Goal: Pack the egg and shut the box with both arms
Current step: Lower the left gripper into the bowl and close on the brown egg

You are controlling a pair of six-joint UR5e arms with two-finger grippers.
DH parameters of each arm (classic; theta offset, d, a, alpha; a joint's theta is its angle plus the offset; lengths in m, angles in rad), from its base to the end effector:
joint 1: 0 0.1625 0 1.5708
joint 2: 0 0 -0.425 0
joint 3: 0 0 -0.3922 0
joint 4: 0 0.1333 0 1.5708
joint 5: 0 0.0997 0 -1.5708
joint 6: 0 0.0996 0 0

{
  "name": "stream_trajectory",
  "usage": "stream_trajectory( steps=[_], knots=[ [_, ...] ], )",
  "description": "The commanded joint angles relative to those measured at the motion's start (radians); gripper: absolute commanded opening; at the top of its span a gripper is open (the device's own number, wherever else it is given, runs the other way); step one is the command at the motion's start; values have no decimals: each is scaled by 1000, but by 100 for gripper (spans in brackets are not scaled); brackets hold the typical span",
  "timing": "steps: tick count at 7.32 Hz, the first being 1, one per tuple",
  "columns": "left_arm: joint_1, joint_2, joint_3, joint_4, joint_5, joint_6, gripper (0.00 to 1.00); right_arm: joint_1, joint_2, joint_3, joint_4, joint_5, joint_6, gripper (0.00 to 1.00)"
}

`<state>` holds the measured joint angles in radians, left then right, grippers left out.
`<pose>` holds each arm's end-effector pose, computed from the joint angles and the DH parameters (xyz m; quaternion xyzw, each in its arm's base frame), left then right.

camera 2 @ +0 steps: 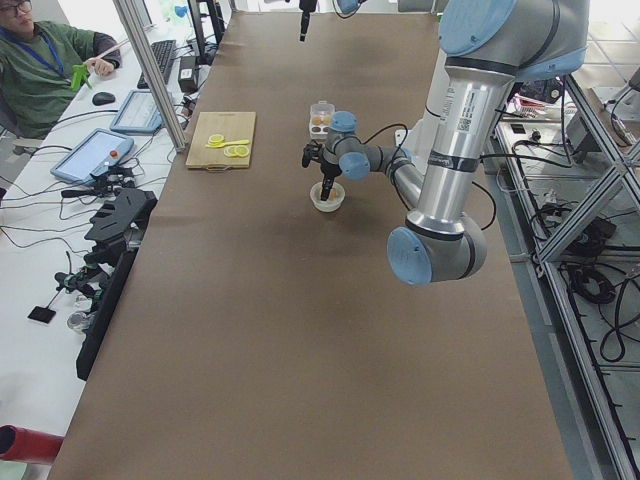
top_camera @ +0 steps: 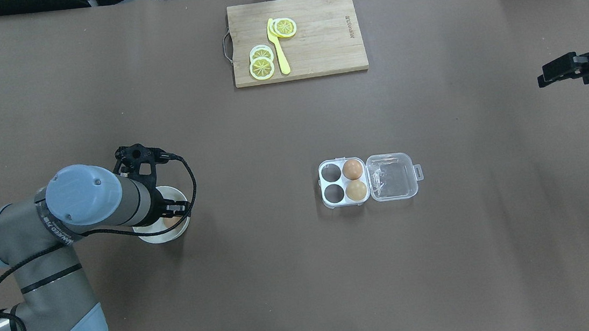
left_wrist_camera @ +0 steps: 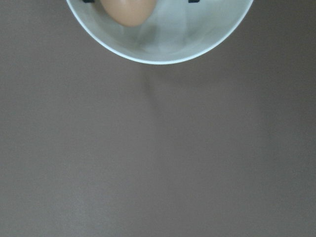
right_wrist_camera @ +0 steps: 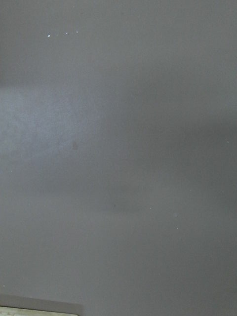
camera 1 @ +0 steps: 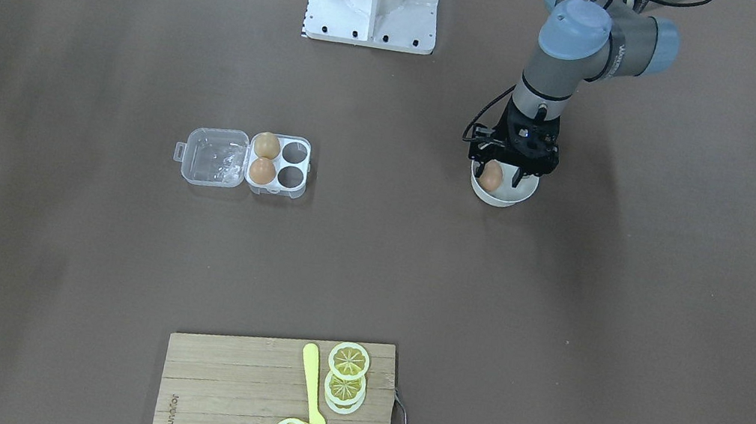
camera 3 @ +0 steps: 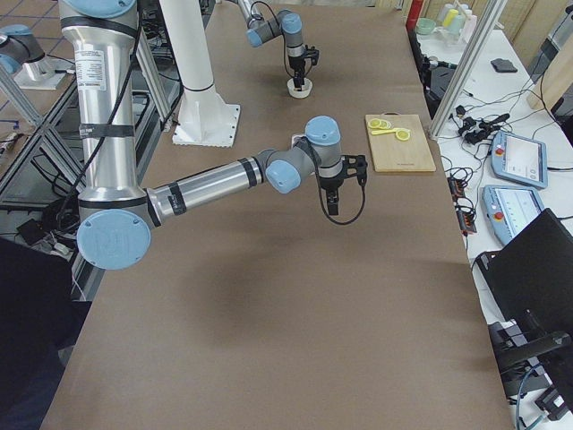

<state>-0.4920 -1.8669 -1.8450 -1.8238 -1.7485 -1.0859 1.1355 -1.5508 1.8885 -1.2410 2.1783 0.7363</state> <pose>0.4687 -0.3825 0.3508 0.1152 0.3901 0.0323 0.9130 -0.1447 -0.4924 0.4600 0.1042 -0.4083 0.0383 0.9061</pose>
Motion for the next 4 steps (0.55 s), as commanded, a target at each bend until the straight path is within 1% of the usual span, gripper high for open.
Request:
stream_trajectory(
  steps=[1, 4],
  knots=[
    [6, 0, 3, 0, 1, 0, 70, 0, 0, 0, 0, 0, 0, 100],
    [7, 0, 23, -29, 1, 1, 70, 0, 0, 0, 0, -2, 0, 100]
  ],
)
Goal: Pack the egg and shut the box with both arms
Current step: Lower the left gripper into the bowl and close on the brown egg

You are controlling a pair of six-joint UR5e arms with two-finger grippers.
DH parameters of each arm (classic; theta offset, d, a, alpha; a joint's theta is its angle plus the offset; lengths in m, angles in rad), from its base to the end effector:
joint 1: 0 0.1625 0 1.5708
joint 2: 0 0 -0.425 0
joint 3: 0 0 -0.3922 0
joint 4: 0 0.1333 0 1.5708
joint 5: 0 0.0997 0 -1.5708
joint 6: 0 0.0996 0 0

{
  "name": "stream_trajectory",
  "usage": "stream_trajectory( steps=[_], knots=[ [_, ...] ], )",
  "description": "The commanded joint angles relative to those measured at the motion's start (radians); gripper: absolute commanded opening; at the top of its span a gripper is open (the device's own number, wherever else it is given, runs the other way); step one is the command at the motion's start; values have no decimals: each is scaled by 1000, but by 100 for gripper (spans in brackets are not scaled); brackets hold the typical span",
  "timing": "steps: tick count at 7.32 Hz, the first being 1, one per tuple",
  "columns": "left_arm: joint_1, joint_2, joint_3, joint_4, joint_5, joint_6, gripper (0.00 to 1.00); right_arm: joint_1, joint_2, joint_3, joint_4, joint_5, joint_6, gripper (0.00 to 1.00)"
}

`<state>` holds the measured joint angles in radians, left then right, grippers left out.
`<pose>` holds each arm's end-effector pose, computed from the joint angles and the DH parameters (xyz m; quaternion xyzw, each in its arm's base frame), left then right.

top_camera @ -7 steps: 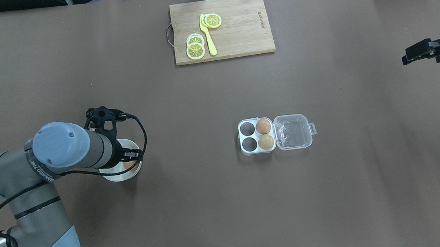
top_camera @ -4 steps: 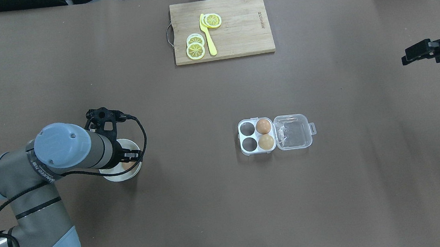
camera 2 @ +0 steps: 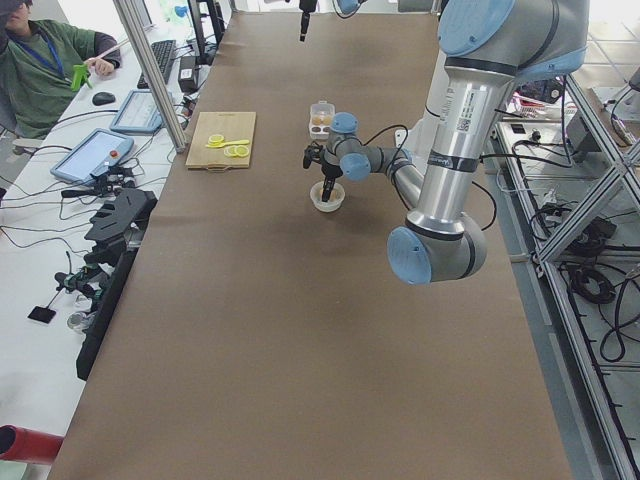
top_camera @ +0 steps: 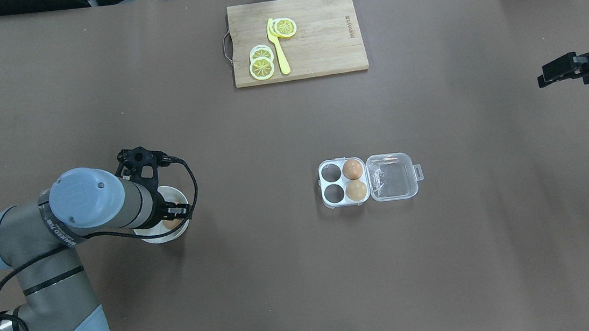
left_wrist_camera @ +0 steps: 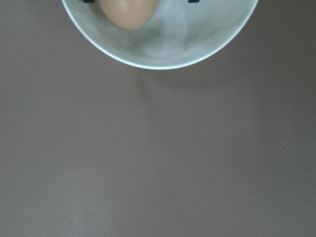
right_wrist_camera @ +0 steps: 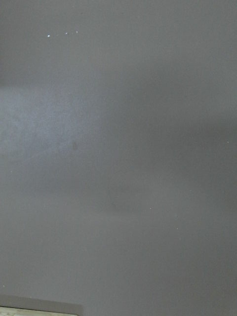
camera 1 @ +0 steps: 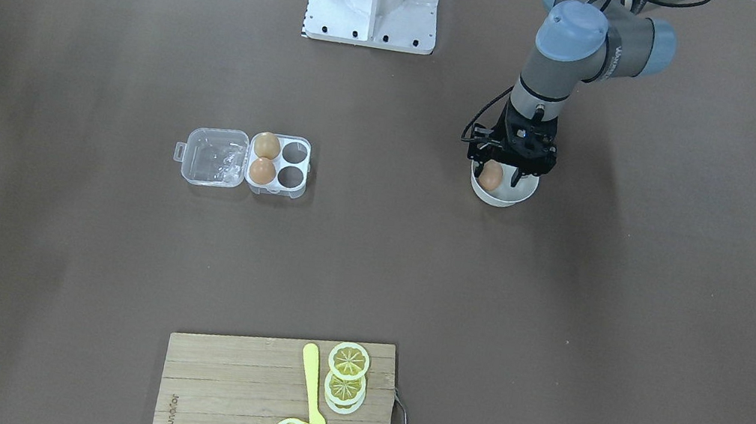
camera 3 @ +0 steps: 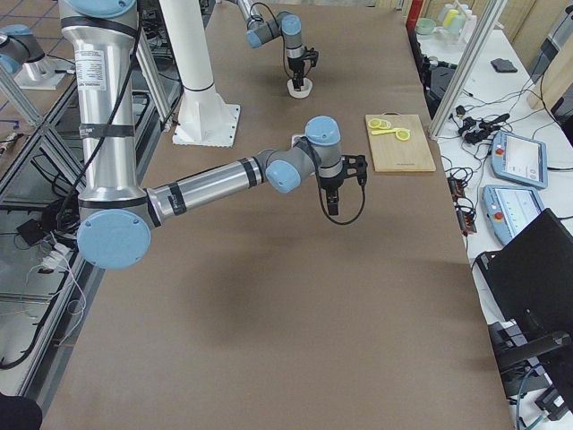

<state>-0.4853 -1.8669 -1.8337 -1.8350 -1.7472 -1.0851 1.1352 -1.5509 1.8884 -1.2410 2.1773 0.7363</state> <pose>0.4733 -0.3806 0.3546 0.1146 0.3901 0.0354 0.9129 -0.1448 -0.4924 0.4601 0.1044 -0.4079 0.0384 0.9062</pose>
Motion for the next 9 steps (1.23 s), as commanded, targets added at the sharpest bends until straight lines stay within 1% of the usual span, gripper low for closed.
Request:
stream_trajectory(
  steps=[1, 2, 4, 5, 6, 9],
  knots=[
    [-1, 0, 16, -29, 0, 1, 67, 0, 0, -2, 0, -1, 0, 100],
    [-1, 0, 13, -29, -2, 1, 57, 0, 0, -2, 0, -1, 0, 100],
    [-1, 0, 7, -29, -5, 1, 25, -2, 0, -2, 0, -1, 0, 100],
    [-1, 2, 4, -29, -3, 1, 10, -2, 0, -2, 0, -1, 0, 100],
    [-3, 5, -2, -29, -3, 1, 0, -2, 0, -2, 0, 1, 0, 100],
    [-16, 34, -90, -24, -8, 2, 0, -2, -2, 0, 0, -1, 0, 100]
  ],
)
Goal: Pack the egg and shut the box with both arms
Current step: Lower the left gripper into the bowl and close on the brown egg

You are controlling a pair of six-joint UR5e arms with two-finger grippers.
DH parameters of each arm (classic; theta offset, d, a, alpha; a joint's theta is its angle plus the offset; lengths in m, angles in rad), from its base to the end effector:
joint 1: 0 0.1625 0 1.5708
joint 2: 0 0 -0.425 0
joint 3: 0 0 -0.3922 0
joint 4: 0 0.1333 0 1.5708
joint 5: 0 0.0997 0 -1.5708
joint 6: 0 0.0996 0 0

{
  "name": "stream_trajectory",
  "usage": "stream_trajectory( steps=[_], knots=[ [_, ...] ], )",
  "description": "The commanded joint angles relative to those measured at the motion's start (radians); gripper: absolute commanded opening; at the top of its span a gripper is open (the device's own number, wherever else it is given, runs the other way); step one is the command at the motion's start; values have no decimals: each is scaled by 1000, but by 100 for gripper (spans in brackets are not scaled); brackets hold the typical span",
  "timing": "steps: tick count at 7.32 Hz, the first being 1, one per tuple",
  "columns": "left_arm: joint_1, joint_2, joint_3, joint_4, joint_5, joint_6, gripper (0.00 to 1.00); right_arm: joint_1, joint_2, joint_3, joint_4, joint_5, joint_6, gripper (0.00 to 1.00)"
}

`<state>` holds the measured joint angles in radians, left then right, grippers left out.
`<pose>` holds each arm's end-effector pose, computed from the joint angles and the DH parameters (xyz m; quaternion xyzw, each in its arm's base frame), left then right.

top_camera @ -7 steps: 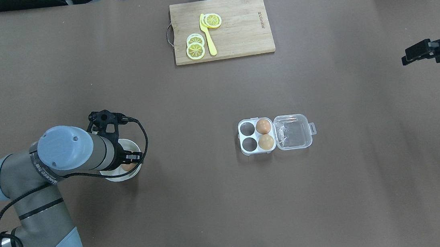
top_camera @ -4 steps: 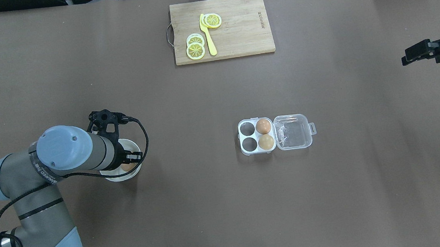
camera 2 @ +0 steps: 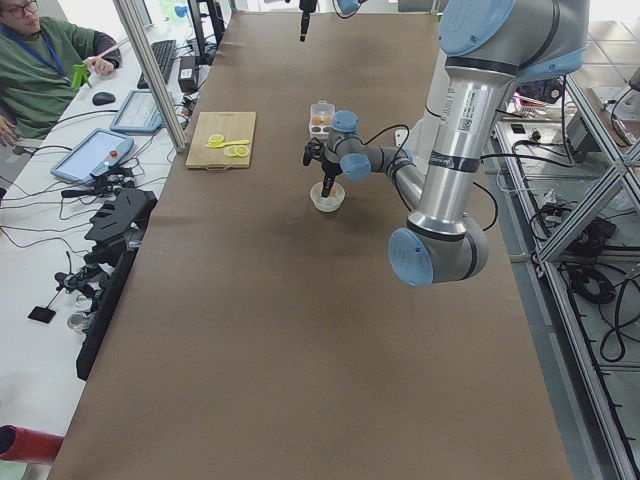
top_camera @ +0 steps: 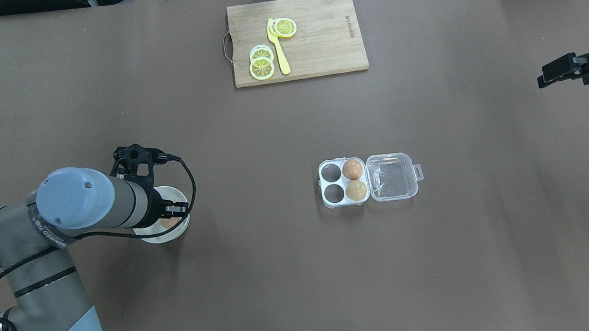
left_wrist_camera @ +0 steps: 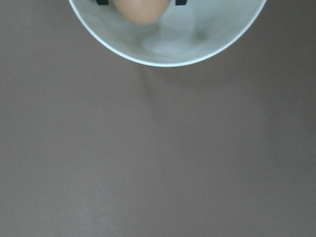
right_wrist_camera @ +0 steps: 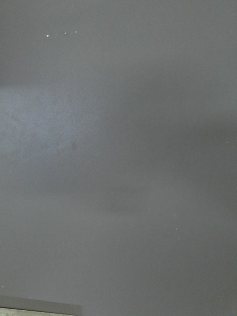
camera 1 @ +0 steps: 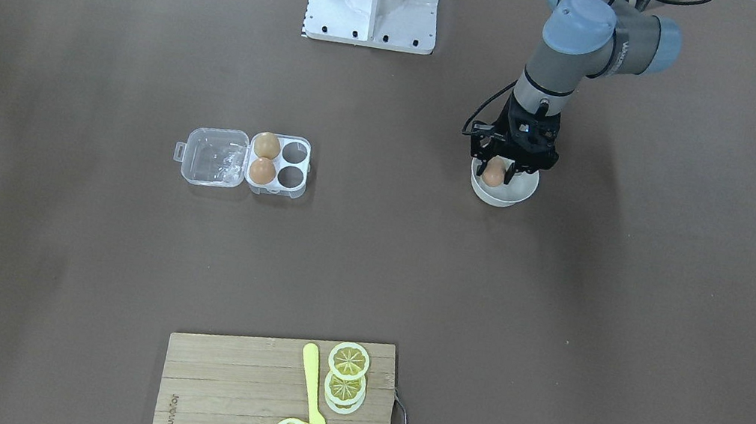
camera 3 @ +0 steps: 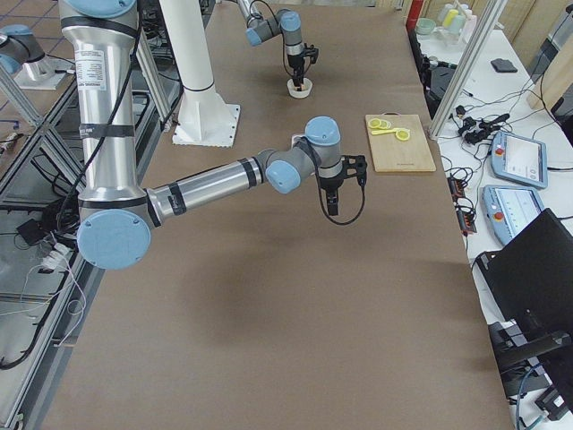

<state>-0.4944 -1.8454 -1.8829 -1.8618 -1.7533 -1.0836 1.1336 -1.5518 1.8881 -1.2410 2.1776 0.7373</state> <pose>0.4567 -0.3771 0.3403 0.1267 0.4121 0.0355 0.9016 -0.1455 -0.4919 0.4607 0.1033 -0.4079 0.0382 0.9064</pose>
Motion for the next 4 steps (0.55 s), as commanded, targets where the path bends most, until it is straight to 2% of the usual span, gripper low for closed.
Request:
stream_trajectory(
  steps=[1, 4],
  knots=[
    [-9, 12, -70, 4, -3, 1, 0, 0, -4, 0, 2, -2, 1, 100],
    [-7, -70, -70, 0, 0, -16, 0, 2, -25, -3, -5, -25, -1, 100]
  ],
)
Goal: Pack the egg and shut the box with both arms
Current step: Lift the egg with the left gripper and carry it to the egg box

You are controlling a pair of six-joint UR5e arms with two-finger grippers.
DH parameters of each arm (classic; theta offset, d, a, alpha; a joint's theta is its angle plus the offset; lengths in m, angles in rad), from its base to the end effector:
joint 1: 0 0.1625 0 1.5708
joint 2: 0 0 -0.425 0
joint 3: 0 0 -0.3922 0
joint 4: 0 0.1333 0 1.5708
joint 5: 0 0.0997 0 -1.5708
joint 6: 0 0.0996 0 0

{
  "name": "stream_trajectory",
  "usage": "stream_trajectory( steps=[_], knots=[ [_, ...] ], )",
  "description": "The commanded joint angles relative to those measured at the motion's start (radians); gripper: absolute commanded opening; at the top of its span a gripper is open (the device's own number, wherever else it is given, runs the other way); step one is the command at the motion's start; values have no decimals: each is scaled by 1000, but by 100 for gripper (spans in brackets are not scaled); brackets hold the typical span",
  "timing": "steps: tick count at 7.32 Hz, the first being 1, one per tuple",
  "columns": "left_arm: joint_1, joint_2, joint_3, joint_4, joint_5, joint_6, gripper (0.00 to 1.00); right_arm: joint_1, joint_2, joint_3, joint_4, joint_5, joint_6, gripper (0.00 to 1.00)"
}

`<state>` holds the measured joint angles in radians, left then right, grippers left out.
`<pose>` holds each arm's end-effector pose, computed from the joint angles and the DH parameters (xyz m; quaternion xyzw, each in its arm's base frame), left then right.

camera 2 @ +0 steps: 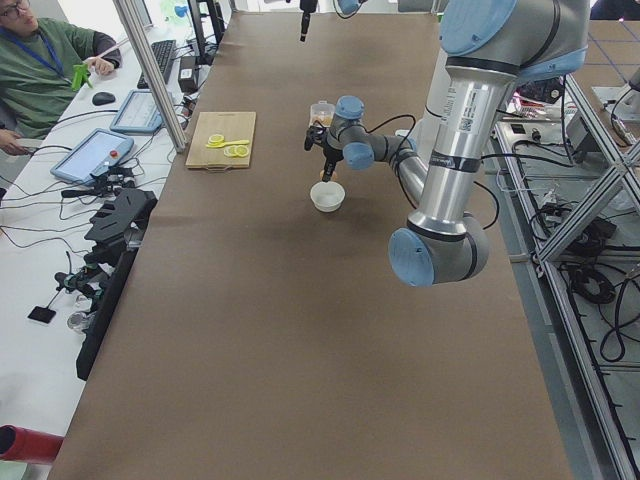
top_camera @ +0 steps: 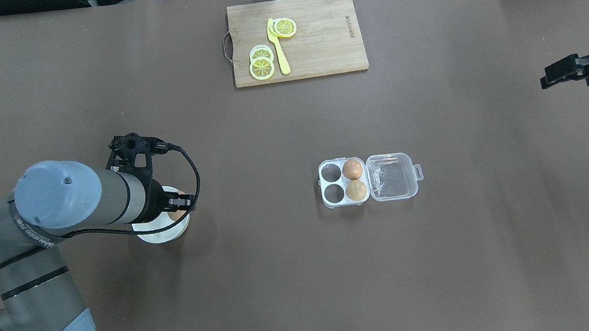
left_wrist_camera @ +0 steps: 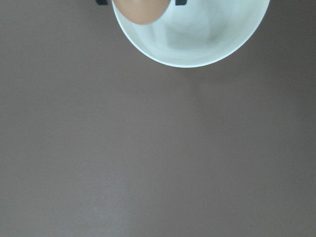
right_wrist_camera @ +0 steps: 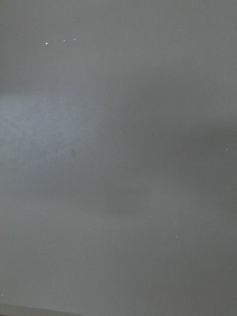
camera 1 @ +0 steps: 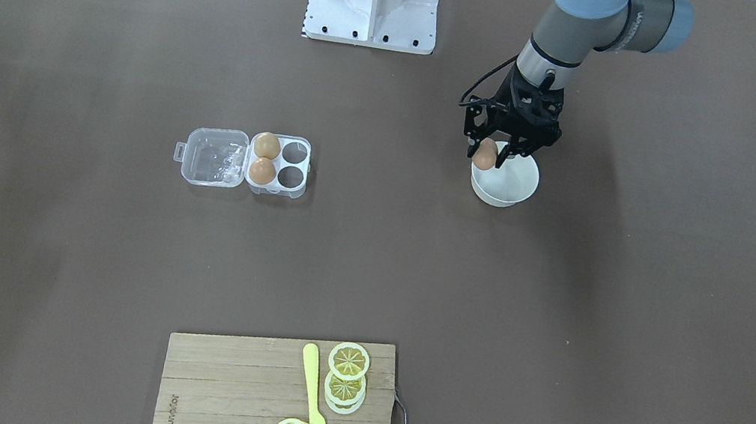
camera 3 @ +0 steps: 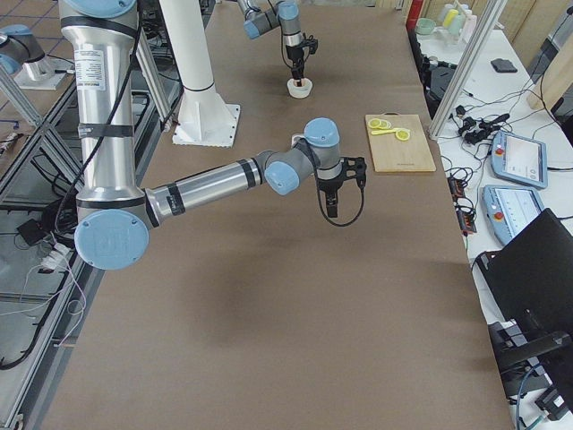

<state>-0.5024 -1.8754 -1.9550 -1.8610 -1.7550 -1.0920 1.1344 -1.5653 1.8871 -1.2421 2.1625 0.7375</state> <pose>0.4416 -0.3739 0.2905 0.1490 0.4512 0.0329 0.8793 -0.1425 -0.4894 0.4689 0.1015 -0.3993 0.0438 0.9101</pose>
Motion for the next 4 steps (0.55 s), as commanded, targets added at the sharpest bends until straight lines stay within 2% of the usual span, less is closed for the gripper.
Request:
stream_trajectory(
  steps=[1, 3, 4],
  knots=[
    [4, -74, 13, -3, 3, -11, 0, 1, -12, 0, -2, -13, -1, 100],
    [13, -198, 101, -7, 2, -116, 0, -4, -10, 1, 0, -12, 0, 100],
    [22, -224, 122, -9, 3, -126, 0, -2, -10, 1, 0, -13, 0, 100]
  ],
)
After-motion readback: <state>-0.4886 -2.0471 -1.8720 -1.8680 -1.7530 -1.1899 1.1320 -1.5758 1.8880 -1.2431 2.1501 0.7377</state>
